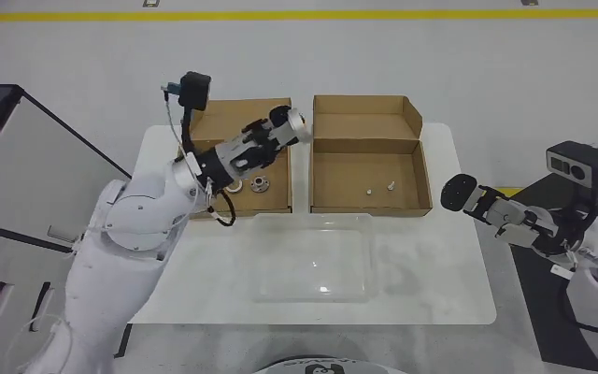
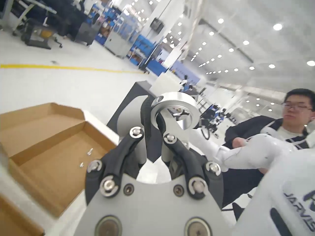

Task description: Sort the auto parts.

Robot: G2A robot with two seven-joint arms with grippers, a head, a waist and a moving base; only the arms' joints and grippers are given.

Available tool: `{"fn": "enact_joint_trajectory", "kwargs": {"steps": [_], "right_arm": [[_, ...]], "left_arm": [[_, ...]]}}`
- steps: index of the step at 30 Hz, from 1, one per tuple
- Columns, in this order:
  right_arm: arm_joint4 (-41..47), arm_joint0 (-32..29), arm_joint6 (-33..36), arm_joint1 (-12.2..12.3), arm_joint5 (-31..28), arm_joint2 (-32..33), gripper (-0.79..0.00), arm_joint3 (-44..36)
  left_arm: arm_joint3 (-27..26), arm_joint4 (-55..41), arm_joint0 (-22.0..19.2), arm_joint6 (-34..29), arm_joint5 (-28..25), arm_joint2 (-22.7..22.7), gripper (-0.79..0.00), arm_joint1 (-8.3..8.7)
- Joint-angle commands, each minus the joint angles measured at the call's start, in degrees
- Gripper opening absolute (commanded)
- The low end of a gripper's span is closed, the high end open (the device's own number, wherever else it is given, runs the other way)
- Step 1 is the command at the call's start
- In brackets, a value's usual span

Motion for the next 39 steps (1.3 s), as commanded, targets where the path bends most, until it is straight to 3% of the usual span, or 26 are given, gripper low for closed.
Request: {"fn": "enact_joint_trajectory", "kwargs": {"steps": [1, 5, 20, 39], "right_arm": [[0.00, 0.00, 0.00, 0.00, 0.00, 0.00, 0.000, 0.00], [0.00, 0.00, 0.00, 0.00, 0.00, 0.00, 0.000, 0.00], [0.00, 0.00, 0.00, 0.00, 0.00, 0.00, 0.000, 0.00], [0.00, 0.00, 0.00, 0.00, 0.00, 0.00, 0.000, 0.00]], "left_arm": [[-0.14, 4.03, -0.90, -1.62, 2.60, 1.83, -0.785, -0.07], [0.01, 10.46, -2.76, -4.56, 7.55, 4.75, -0.785, -0.21], [4.84, 27.90, -9.20, -12.92, 15.17, 10.84, -0.785, -0.70], [15.44, 46.05, -14.71, -24.91, 11.99, 9.40, -0.785, 0.13]]}}
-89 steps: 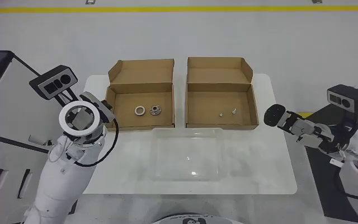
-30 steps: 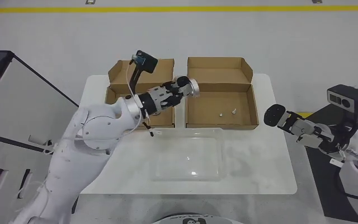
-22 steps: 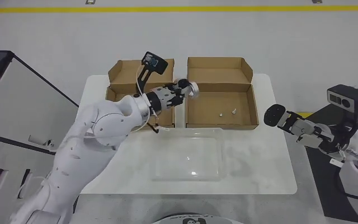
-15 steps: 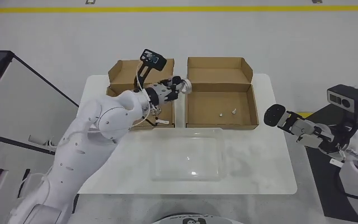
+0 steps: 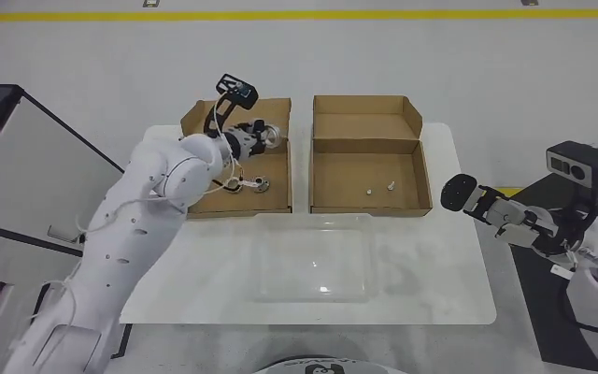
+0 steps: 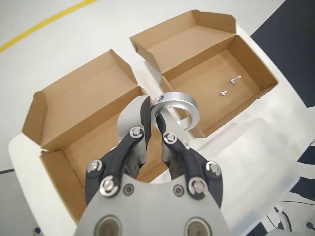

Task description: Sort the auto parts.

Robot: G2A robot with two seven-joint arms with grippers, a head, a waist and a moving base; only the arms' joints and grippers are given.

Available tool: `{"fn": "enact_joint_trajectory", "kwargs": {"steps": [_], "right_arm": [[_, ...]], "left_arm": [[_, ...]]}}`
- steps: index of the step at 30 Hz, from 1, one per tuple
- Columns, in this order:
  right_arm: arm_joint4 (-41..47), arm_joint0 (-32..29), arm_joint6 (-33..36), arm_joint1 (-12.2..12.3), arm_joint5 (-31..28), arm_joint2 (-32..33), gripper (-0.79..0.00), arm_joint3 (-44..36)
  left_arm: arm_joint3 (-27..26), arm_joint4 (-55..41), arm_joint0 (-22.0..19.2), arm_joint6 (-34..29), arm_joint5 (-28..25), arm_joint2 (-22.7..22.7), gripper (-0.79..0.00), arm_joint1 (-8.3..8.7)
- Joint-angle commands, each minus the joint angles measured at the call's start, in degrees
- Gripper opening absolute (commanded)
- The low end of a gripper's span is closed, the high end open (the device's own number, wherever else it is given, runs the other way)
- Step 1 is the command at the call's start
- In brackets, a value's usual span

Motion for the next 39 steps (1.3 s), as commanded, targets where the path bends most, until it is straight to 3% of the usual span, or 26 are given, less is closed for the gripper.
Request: {"fn": "enact_joint_trajectory", "kwargs": {"steps": [1, 8, 26, 39], "right_arm": [[0.00, 0.00, 0.00, 0.00, 0.00, 0.00, 0.000, 0.00], [0.00, 0.00, 0.00, 0.00, 0.00, 0.00, 0.000, 0.00], [0.00, 0.00, 0.00, 0.00, 0.00, 0.00, 0.000, 0.00], [0.00, 0.00, 0.00, 0.00, 0.00, 0.00, 0.000, 0.00]], "left_arm": [[0.81, 1.09, -0.18, -1.15, 0.11, -0.37, -0.785, 0.08], [3.61, 6.28, 0.53, -4.93, -0.81, -0.87, -0.785, 0.49], [10.31, 21.73, 4.06, -6.69, -2.66, -0.77, -0.785, 1.04], [13.72, 23.70, 7.04, -6.66, -3.44, -2.17, -0.785, 0.99]]}}
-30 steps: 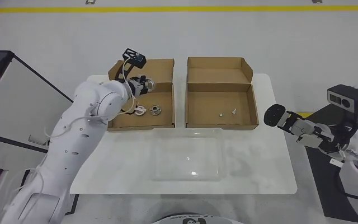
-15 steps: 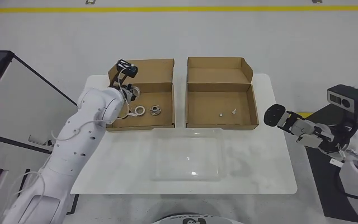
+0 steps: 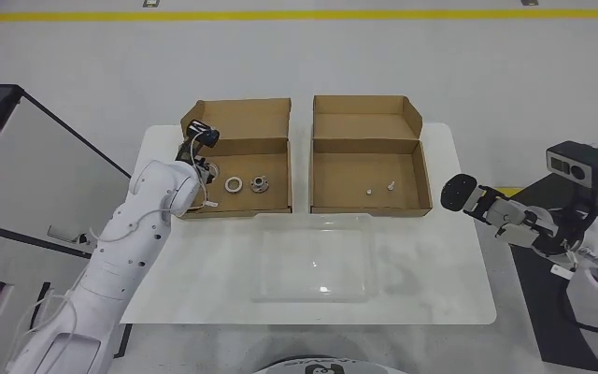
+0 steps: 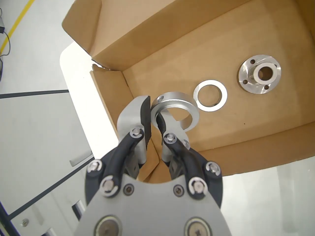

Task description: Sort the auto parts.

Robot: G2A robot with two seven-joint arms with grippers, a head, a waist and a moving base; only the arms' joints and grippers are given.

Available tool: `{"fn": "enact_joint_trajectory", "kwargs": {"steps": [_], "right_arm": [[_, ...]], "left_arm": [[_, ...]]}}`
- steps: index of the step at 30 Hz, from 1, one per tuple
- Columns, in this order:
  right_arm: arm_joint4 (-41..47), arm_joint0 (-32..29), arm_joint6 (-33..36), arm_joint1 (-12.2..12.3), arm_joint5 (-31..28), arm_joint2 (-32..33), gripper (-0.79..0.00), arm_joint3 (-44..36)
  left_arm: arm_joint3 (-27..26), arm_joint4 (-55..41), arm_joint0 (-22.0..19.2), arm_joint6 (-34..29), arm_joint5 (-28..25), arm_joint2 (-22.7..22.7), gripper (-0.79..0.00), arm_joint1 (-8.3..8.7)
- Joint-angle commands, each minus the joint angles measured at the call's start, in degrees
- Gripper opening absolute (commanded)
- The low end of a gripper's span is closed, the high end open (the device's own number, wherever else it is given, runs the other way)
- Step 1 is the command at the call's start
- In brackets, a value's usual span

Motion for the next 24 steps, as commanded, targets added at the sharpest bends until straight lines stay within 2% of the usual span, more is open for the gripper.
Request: {"fn": "enact_joint_trajectory", "kwargs": {"steps": [1, 24], "right_arm": [[0.00, 0.00, 0.00, 0.00, 0.00, 0.00, 0.000, 0.00], [0.00, 0.00, 0.00, 0.00, 0.00, 0.00, 0.000, 0.00]], "left_arm": [[0.50, 0.11, 0.23, 0.19, -0.13, -0.02, -0.785, -0.07], [5.76, 4.03, 0.58, 1.05, -1.94, 2.69, -0.785, -1.48]]}}
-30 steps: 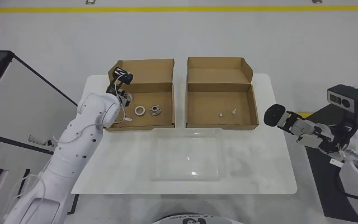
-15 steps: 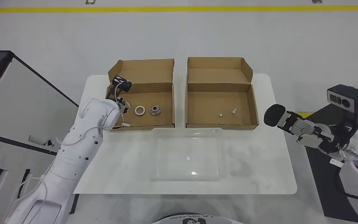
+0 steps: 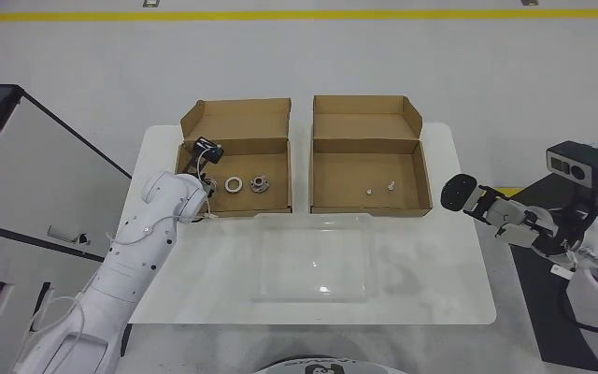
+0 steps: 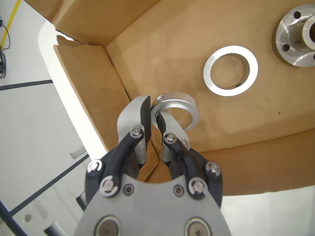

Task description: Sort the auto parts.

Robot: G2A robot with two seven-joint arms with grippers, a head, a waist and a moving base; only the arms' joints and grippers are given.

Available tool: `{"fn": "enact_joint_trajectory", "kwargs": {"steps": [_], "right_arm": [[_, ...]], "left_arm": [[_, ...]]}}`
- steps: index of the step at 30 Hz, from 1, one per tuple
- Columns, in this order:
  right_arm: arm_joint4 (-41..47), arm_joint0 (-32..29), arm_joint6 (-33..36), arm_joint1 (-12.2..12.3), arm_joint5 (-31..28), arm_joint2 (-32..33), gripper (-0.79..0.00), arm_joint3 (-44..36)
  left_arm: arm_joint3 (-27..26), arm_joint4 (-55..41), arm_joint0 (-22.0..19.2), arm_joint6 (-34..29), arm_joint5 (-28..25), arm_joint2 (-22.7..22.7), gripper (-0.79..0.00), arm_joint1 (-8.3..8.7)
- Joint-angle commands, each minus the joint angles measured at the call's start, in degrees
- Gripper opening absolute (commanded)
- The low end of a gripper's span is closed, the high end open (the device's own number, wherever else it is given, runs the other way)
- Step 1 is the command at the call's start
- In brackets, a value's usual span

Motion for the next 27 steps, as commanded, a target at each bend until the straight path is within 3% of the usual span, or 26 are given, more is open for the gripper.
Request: {"fn": "enact_joint_trajectory", "kwargs": {"steps": [1, 18, 20, 23, 24, 25, 26, 27], "right_arm": [[0.00, 0.00, 0.00, 0.00, 0.00, 0.00, 0.000, 0.00], [0.00, 0.00, 0.00, 0.00, 0.00, 0.00, 0.000, 0.00], [0.00, 0.00, 0.00, 0.00, 0.00, 0.00, 0.000, 0.00], [0.00, 0.00, 0.00, 0.00, 0.00, 0.00, 0.000, 0.00], [0.00, 0.00, 0.00, 0.00, 0.00, 0.00, 0.000, 0.00], [0.00, 0.00, 0.00, 0.00, 0.00, 0.00, 0.000, 0.00], [0.00, 0.00, 0.00, 0.00, 0.00, 0.00, 0.000, 0.00], [0.00, 0.00, 0.00, 0.00, 0.00, 0.00, 0.000, 0.00]], "left_arm": [[0.56, 0.32, -0.37, 0.41, -0.40, 0.39, -0.785, -0.18], [6.00, 2.10, -2.55, 1.24, -1.20, 2.87, -0.770, -1.76], [6.04, 1.91, -2.41, 0.82, -1.20, 2.71, -0.576, -1.84], [5.70, 1.87, -2.21, 0.52, -1.00, 2.21, -0.366, -1.91], [5.52, 1.81, -2.11, 0.54, -0.97, 2.01, -0.243, -1.92], [5.31, 1.87, -2.01, 0.43, -1.03, 1.86, -0.071, -1.93], [5.04, 2.02, -1.91, 0.34, -1.11, 1.72, 0.000, -1.93], [4.72, 1.95, -1.79, 0.36, -0.99, 1.49, 0.000, -1.94]]}}
